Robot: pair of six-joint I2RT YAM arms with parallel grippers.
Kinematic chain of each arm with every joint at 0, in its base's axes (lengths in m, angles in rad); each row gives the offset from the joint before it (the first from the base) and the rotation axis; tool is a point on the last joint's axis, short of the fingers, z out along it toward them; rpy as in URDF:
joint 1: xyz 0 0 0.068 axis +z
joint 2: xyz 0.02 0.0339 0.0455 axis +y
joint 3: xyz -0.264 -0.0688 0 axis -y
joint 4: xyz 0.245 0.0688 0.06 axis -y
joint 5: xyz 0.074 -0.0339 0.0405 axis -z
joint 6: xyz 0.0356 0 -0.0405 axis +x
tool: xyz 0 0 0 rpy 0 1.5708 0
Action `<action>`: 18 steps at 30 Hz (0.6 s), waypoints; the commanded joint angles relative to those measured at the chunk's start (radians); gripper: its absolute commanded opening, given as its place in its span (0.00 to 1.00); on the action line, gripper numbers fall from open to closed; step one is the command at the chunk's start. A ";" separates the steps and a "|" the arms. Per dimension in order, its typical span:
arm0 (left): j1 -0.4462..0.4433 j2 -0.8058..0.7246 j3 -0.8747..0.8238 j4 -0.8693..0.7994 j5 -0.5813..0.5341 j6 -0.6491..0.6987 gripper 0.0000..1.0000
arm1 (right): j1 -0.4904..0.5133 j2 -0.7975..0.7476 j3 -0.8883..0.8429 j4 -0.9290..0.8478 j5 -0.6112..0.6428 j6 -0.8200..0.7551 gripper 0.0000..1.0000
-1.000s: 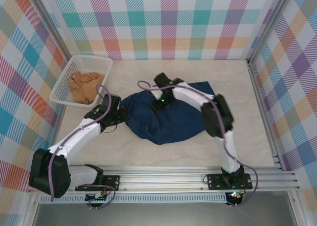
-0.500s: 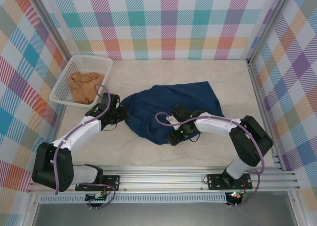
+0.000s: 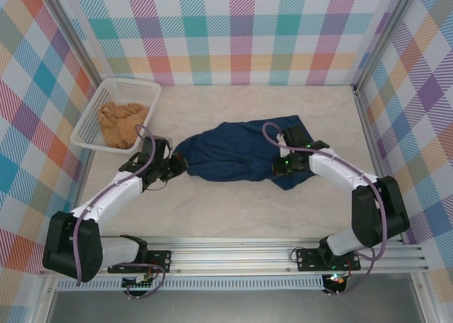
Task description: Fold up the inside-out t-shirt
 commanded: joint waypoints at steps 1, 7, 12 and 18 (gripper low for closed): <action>-0.043 0.027 -0.035 0.086 0.148 -0.054 0.00 | -0.039 0.036 0.047 -0.093 0.040 0.033 0.06; -0.055 0.088 -0.046 0.138 0.178 -0.092 0.00 | 0.088 -0.050 0.019 0.003 0.048 -0.034 0.46; -0.055 0.083 -0.036 0.104 0.153 -0.072 0.00 | 0.246 -0.084 -0.016 0.104 0.020 -0.122 0.58; -0.055 0.072 -0.021 0.065 0.127 -0.051 0.00 | 0.310 0.096 0.075 0.067 0.113 -0.142 0.57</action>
